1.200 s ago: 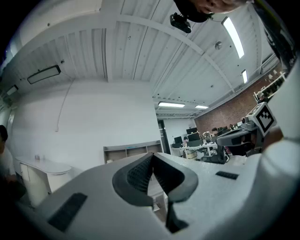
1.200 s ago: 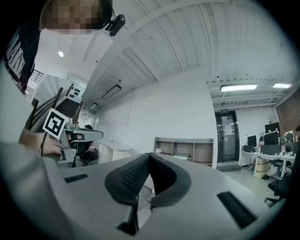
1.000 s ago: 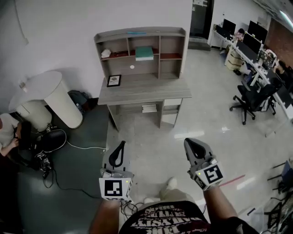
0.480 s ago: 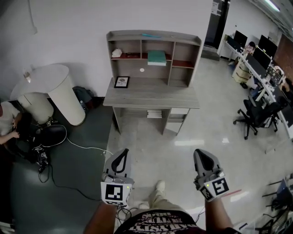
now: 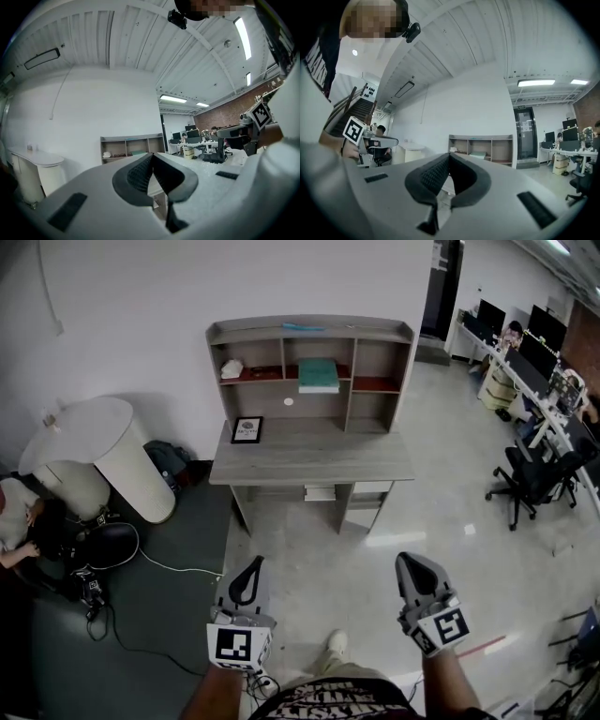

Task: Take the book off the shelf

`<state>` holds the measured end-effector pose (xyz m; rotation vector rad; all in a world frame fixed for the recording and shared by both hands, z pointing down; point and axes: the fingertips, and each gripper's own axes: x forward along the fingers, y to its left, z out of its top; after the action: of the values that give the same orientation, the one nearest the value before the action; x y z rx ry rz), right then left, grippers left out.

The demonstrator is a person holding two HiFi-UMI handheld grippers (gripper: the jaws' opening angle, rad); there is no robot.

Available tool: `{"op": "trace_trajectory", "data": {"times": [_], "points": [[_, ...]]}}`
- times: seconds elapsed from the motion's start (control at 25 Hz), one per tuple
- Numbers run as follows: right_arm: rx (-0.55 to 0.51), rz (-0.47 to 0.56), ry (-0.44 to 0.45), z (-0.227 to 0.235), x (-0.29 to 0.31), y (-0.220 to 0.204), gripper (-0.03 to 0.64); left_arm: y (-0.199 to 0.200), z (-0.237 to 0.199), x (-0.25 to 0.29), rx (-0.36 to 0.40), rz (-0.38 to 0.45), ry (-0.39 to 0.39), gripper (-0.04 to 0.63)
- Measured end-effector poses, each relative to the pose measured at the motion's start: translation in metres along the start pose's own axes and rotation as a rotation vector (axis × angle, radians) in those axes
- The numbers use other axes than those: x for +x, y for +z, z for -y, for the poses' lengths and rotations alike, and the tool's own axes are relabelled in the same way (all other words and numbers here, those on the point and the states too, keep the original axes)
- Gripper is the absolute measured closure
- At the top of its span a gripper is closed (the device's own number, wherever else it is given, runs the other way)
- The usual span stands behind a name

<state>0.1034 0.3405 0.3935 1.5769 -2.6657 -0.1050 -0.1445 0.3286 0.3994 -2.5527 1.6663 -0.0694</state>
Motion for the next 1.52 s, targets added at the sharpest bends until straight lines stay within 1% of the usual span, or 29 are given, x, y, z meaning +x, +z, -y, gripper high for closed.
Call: {"op": "trace_trajectory", "data": {"times": [0.12,0.32,0.52,0.64,0.72,1.0,1.12,1.2,1.32,1.4,1.52], "points": [[0.022,-0.013,-0.005,0.016,0.017,-0.003,0.614,-0.003,-0.006,0.021,0.004,-0.006,0.0,0.589],[0.018,-0.022,0.045,0.029,0.051,-0.004,0.614,-0.009,-0.015,0.056,-0.018,-0.036,0.009,0.589],[0.032,-0.025,0.074,0.053,0.081,-0.006,0.614,-0.008,-0.016,0.095,-0.013,-0.04,0.015,0.589],[0.033,-0.024,0.083,0.074,0.096,-0.007,0.614,-0.005,-0.015,0.12,-0.024,-0.035,0.02,0.589],[0.035,-0.02,0.089,0.089,0.107,-0.009,0.614,-0.008,-0.015,0.137,-0.016,-0.038,0.024,0.589],[0.05,-0.02,0.094,0.14,0.131,-0.019,0.614,-0.019,-0.004,0.19,-0.044,-0.076,0.037,0.589],[0.059,-0.018,0.091,0.165,0.135,-0.024,0.614,-0.018,0.005,0.212,-0.038,-0.054,0.032,0.589],[0.063,-0.012,0.087,0.179,0.136,-0.026,0.614,-0.019,0.011,0.221,-0.032,-0.054,0.03,0.589],[0.07,-0.006,0.081,0.197,0.137,-0.029,0.614,-0.021,0.018,0.229,-0.047,-0.067,0.029,0.589],[0.075,-0.003,0.081,0.203,0.138,-0.031,0.614,-0.022,0.019,0.231,-0.052,-0.077,0.03,0.589],[0.074,0.009,0.09,0.205,0.139,-0.027,0.614,-0.02,0.015,0.228,-0.04,-0.084,0.053,0.589]]}}
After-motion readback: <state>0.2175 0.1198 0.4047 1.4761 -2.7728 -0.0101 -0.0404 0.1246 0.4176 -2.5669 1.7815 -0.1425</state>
